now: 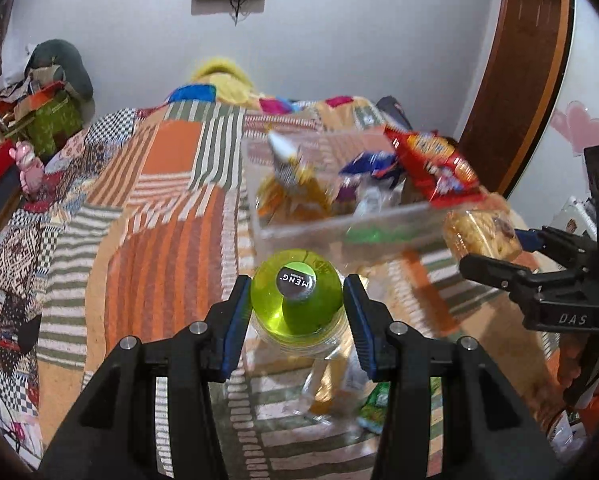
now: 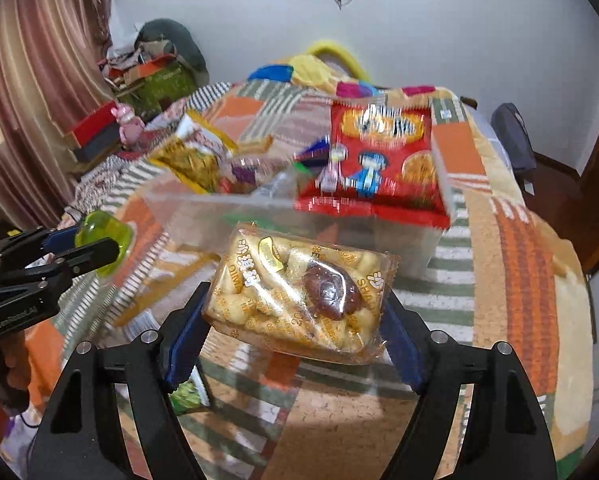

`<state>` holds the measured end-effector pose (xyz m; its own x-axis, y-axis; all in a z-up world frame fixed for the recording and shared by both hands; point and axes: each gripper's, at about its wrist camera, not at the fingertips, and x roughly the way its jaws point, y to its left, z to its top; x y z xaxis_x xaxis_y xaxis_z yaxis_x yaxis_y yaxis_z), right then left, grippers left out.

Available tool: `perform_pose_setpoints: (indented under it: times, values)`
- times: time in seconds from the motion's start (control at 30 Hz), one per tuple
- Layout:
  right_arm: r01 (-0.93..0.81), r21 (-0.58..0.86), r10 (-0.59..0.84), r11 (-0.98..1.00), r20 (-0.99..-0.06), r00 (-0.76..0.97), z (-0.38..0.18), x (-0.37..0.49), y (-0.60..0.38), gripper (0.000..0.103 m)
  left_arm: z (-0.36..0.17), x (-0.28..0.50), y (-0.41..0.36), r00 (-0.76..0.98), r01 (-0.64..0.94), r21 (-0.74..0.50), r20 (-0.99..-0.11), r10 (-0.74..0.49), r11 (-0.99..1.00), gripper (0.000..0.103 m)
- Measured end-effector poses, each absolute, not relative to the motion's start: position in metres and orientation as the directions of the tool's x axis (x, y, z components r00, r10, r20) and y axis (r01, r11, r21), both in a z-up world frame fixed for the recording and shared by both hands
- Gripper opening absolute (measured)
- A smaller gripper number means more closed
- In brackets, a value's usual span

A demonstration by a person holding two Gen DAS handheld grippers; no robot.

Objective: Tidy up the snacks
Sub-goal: 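Drop apple jar into box with left tool while right drops puff pack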

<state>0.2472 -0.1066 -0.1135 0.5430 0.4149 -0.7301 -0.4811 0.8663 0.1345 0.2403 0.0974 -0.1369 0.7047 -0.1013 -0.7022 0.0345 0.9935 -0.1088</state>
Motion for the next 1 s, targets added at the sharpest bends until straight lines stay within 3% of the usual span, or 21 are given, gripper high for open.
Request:
perform_pose_setpoints:
  times: [0.47, 1.0]
  values:
    - [-0.456, 0.116, 0.411, 0.883, -0.661, 0.628, -0.077, 0.282, -0.099, 0.076, -0.091, 0.288, 0.077, 0.781, 0.08, -0.098, -0.612, -0.124, 0.992, 0.046]
    - [-0.501, 0.122, 0.425, 0.857, -0.717, 0.552, -0.092, 0.336, -0.057, 0.078, -0.122, 0.361, 0.1, 0.729, 0.02, -0.125, -0.678, -0.101, 0.992, 0.046]
